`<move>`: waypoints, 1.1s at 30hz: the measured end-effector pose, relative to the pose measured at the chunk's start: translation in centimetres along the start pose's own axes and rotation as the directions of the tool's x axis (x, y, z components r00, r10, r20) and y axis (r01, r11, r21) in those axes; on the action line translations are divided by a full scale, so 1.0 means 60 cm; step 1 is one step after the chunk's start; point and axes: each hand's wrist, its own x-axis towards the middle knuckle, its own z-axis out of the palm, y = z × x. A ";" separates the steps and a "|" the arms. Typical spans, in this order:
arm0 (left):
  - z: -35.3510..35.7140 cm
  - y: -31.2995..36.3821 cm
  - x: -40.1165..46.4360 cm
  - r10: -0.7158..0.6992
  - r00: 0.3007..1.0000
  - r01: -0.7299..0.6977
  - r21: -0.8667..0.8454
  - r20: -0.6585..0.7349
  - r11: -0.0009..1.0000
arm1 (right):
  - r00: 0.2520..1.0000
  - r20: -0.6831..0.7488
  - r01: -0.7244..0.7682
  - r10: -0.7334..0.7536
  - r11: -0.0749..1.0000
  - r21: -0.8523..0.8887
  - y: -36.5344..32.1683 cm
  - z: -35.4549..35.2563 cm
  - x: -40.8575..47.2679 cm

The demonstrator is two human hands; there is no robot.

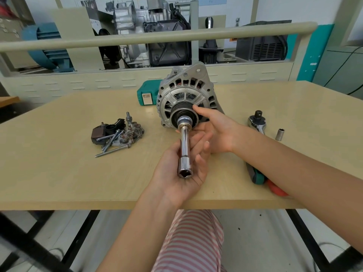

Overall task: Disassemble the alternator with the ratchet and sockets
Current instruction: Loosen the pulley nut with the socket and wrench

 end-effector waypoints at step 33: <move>0.001 -0.006 0.004 0.111 0.993 -0.115 -0.111 -0.046 0.987 | 0.997 -0.067 0.035 -0.038 0.999 -0.036 0.002 0.001 0.004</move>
